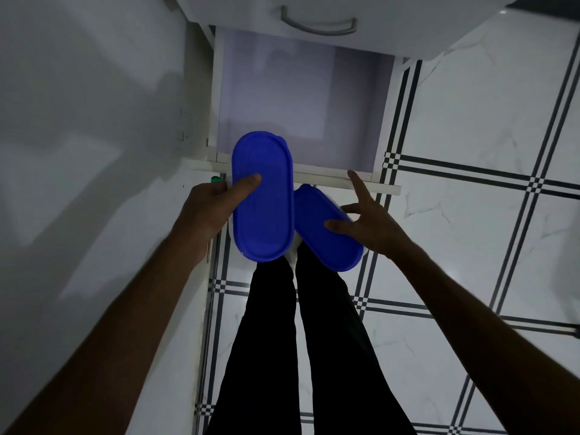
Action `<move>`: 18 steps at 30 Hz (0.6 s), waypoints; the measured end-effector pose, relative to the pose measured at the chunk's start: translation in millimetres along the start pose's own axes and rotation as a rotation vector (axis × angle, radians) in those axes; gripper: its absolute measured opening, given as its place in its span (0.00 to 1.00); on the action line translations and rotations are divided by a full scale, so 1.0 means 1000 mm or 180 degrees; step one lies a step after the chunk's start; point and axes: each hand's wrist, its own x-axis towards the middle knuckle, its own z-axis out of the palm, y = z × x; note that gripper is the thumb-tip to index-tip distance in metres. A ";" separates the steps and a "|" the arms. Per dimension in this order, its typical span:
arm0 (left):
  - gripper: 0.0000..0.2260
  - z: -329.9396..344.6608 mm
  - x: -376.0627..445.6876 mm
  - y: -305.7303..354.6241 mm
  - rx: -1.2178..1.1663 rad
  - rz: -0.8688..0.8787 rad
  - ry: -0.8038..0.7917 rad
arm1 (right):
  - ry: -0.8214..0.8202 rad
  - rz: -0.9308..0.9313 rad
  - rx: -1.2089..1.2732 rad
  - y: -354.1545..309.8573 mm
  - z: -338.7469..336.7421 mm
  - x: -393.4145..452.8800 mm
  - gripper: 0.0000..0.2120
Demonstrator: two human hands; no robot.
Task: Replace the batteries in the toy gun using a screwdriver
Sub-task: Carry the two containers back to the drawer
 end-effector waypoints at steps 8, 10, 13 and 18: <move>0.13 -0.007 0.012 0.025 -0.0040 0.0189 -0.0118 | 0.0160 -0.0123 0.0737 -0.039 -0.050 -0.040 0.27; 0.14 -0.007 0.023 0.034 -0.0097 0.0171 -0.0091 | 0.0533 -0.0241 0.0987 -0.049 -0.059 -0.031 0.22; 0.16 0.002 0.045 0.050 -0.0080 0.0179 -0.0104 | 0.0994 -0.0214 0.1122 -0.059 -0.066 0.004 0.23; 0.23 0.027 0.096 0.079 0.0350 0.0258 -0.0145 | 0.1223 -0.0125 0.1037 -0.070 -0.063 0.065 0.22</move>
